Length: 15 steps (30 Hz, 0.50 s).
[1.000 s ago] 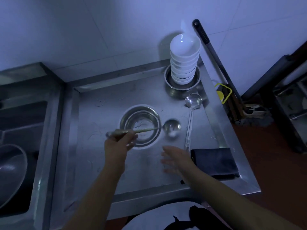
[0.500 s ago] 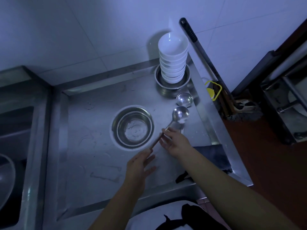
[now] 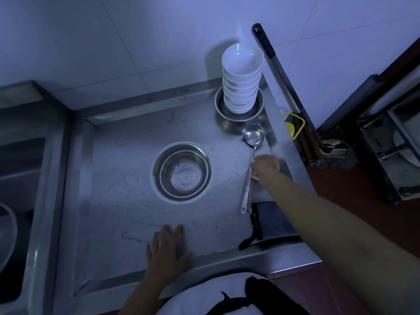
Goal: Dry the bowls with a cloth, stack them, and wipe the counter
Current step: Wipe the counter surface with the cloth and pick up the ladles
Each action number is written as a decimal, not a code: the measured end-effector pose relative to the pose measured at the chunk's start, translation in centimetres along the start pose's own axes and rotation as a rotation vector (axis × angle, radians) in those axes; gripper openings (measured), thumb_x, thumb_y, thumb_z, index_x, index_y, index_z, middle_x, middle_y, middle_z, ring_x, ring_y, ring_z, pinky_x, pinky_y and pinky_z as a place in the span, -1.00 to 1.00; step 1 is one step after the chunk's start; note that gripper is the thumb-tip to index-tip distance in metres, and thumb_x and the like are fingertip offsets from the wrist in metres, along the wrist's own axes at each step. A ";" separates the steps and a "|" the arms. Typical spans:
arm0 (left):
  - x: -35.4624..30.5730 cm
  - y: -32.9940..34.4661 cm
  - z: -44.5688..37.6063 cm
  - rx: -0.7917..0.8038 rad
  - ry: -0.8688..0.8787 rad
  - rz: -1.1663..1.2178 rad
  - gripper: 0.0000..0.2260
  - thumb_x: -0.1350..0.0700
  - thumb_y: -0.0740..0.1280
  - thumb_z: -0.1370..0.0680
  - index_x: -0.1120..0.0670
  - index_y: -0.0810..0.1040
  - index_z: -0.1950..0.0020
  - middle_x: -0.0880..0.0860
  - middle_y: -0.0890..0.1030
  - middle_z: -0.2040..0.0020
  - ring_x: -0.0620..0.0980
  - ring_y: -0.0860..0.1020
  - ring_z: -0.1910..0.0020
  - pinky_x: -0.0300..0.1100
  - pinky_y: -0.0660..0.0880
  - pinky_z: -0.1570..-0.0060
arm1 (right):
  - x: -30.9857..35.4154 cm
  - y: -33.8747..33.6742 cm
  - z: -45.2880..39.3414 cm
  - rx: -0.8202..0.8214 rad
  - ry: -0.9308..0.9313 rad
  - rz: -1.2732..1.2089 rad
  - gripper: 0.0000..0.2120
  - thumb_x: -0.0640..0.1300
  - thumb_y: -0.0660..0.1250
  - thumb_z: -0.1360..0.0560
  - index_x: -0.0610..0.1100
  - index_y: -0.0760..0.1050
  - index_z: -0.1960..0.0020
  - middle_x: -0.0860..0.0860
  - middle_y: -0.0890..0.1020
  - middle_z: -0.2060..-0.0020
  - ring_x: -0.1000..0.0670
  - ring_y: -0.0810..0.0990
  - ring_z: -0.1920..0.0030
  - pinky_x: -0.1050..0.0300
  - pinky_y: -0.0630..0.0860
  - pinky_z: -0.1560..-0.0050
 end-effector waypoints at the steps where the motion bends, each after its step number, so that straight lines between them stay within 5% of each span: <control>1: 0.5 0.3 0.1 0.002 -0.019 -0.001 -0.20 -0.40 0.12 -0.50 -0.27 -0.21 -0.61 0.02 -0.21 -0.66 0.19 -0.16 -0.63 0.20 -0.07 -0.56 | -0.1 -0.3 -0.5 -0.070 -0.072 0.123 -0.70 -0.28 0.26 -0.54 -0.18 0.54 -0.26 -0.12 0.63 0.00 -0.12 0.62 0.06 -0.03 0.69 0.03; 5: 1.4 0.8 0.1 -0.013 -0.058 -0.002 -0.26 -0.32 0.19 -0.59 -0.26 -0.20 -0.62 0.00 -0.22 -0.66 0.18 -0.15 -0.64 0.19 -0.07 -0.56 | 0.4 -0.4 0.8 -0.078 -0.258 0.241 -0.55 -0.27 0.29 -0.49 -0.08 0.45 -0.36 -0.09 0.59 -0.01 -0.15 0.62 0.04 -0.09 0.61 -0.05; 9: 1.5 0.9 0.1 -0.004 -0.054 0.037 -0.27 -0.32 0.18 -0.60 -0.27 -0.19 -0.62 -0.01 -0.24 -0.66 0.16 -0.14 -0.64 0.21 -0.06 -0.55 | 0.5 -1.5 1.8 -0.052 -0.400 0.474 -0.54 -0.18 0.32 -0.54 -0.08 0.42 -0.44 -0.10 0.52 -0.24 -0.13 0.56 -0.14 -0.04 0.53 -0.14; 15: 2.0 1.4 0.2 -0.040 -0.049 0.049 -0.27 -0.29 0.21 -0.59 -0.29 -0.17 -0.62 -0.02 -0.23 -0.66 0.16 -0.15 -0.64 0.25 -0.04 -0.54 | -7.2 -6.0 4.7 0.354 -0.380 1.276 -0.49 -0.15 0.25 -0.58 -0.03 0.28 -0.52 -0.07 0.40 -0.47 -0.17 0.42 -0.40 -0.04 0.37 -0.36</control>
Point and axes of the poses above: each hand's wrist, its own z-axis away from the middle knuckle, its own y-axis out of the palm, x = y × z, the point moved 5 cm from there along -z, towards the middle knuckle
